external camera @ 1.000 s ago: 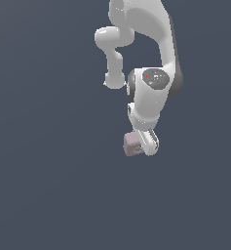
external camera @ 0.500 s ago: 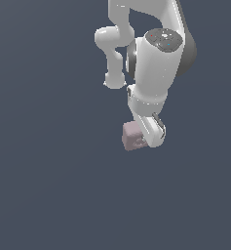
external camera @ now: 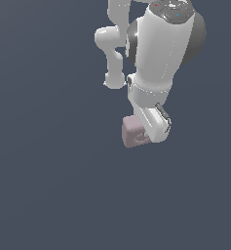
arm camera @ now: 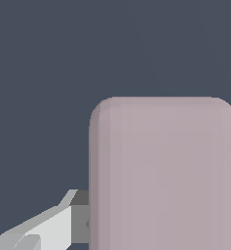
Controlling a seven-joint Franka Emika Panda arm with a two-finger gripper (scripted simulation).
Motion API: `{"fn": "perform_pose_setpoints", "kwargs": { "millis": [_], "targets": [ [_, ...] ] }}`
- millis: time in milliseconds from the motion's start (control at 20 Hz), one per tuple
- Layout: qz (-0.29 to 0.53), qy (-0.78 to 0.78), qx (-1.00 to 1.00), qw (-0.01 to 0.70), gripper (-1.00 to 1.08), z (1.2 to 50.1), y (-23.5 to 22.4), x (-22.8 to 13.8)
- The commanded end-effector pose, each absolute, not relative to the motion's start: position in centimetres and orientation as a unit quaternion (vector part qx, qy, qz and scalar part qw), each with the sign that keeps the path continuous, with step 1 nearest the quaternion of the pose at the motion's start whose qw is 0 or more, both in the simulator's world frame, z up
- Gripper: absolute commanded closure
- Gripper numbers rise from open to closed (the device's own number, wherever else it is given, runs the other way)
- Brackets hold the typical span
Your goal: Pick up the object and move it to a goal position.
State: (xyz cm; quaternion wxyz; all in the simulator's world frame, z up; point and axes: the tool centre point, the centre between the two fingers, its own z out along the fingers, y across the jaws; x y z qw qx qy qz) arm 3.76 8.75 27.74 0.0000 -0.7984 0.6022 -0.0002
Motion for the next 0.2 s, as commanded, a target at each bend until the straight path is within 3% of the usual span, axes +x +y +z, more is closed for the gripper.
{"fn": "perform_pose_setpoints", "kwargs": {
  "millis": [0,150],
  "targets": [
    [0.000,0.602,-0.798,0.000,1.08,27.99,8.75,3.85],
    [0.000,0.602,-0.798,0.000,1.08,27.84,8.78,3.87]
  ]
}}
